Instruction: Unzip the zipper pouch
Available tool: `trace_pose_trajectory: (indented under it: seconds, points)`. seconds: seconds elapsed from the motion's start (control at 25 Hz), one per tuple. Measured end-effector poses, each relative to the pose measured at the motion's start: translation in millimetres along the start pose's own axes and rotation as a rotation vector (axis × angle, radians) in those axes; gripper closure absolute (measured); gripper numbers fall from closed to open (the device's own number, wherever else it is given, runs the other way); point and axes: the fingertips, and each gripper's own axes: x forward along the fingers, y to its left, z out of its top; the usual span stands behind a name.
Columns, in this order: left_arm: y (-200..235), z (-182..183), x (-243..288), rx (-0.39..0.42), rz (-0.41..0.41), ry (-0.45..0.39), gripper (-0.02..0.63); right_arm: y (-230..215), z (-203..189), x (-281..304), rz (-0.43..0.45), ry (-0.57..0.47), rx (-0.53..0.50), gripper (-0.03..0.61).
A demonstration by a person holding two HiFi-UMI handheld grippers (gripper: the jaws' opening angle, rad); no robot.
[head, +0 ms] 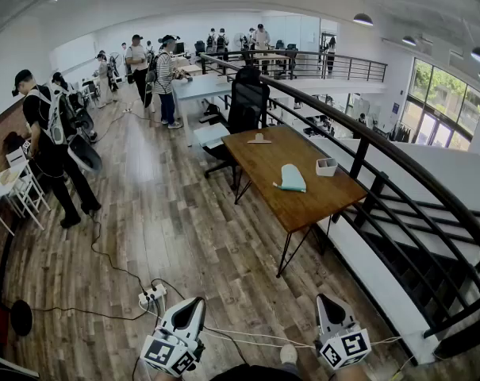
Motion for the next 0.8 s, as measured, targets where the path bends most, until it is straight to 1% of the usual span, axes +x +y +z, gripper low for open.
trace_pose_trajectory:
  seconds: [0.16,0.36,0.56,0.76,0.8]
  points:
    - [2.0,-0.2,-1.6,0.009,-0.007,0.009,0.600,7.7,0.6,4.0,0.009,-0.003,0.008,0.586]
    - [1.8,-5.5,2.1,0.006,-0.014,0.020,0.600,4.6,-6.6,2.4,-0.003,0.009,0.021,0.586]
    - [0.3,-10.5,2.4,-0.005,-0.021,0.039,0.599,3.6,-8.8,2.2,0.001,-0.003,0.088,0.584]
    - [3.2,-18.8,2.5,-0.033,-0.012,0.050,0.598,4.5,-4.0,1.3,0.001,-0.025,0.078,0.581]
    - [4.5,-21.2,5.2,-0.035,-0.012,0.056,0.598,4.4,-3.5,2.0,0.005,-0.029,0.076,0.555]
